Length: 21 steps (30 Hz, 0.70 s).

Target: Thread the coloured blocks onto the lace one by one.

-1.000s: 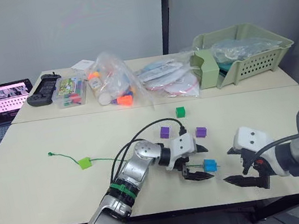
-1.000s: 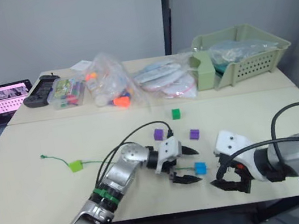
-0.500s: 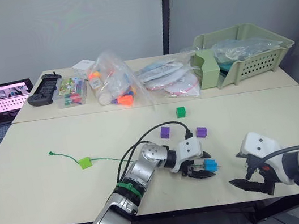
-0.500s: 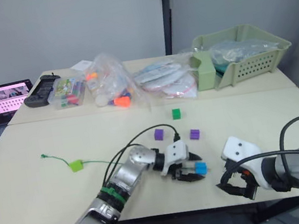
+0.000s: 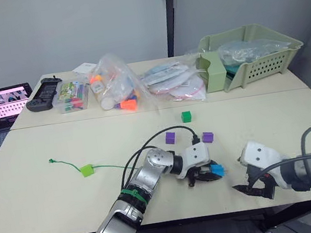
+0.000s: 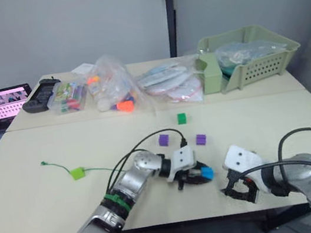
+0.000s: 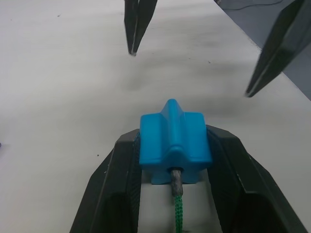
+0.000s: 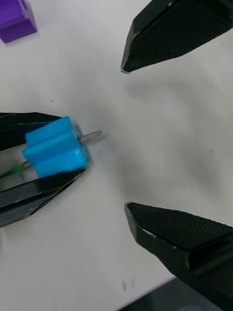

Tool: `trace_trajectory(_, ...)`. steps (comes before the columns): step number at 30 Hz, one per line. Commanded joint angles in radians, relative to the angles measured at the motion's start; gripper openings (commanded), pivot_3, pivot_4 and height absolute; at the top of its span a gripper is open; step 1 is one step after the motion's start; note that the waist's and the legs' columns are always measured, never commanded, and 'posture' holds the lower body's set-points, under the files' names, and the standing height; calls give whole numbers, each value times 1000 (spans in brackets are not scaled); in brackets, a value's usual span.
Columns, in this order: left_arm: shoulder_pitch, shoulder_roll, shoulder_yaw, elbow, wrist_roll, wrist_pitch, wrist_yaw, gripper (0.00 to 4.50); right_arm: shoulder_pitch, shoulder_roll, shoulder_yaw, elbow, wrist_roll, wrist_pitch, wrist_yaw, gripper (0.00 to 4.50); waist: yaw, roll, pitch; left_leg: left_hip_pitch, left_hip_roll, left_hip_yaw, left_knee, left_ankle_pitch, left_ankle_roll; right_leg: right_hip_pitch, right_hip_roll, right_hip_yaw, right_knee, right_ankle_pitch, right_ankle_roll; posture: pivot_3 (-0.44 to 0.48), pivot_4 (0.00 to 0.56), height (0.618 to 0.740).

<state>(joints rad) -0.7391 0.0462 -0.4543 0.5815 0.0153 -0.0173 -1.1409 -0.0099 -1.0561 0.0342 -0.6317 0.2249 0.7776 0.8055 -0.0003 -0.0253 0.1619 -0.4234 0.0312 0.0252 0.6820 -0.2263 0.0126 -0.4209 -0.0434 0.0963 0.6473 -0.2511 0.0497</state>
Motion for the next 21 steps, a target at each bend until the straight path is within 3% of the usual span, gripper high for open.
trace_trajectory(1, 1, 3, 1, -38, 0, 7, -2, 1379, -105, -10, 95, 88, -94, -123, 29, 4500, -4, 0, 0, 0, 0, 0, 0, 0, 0, 0, 0, 0, 0, 0, 0, 0, 150, 734)
trace_trajectory(2, 3, 5, 0, -42, 0, 9, -2, 1379, -133, -4, 115, 110, -107, -138, 36, 4500, -6, 0, 0, 0, 0, 0, 0, 0, 0, 0, 0, 0, 0, 0, 0, 0, 150, 734)
trace_trajectory(5, 5, 7, -1, -49, 1, 15, 0, 1379, -186, 2, 156, 149, -136, -177, 63, 3680, -6, 0, 0, 0, 0, 0, 0, 0, 0, 0, 0, 0, 0, 0, 0, 0, 150, 734)
trace_trajectory(11, 9, 13, 1, -59, 1, 24, 4, 1379, -232, 27, 223, 159, -176, -196, 106, 1636, -5, 0, 0, 0, 0, 0, 0, 0, 0, 0, 0, 0, 0, 0, 0, 0, 150, 734)
trace_trajectory(21, 6, 19, 2, -57, 2, 25, 3, 1379, -239, 47, 233, 149, -209, -193, 129, 1608, -7, 0, 0, 0, 0, 0, 0, 0, 0, 0, 0, 0, 0, 0, 0, 0, 150, 734)
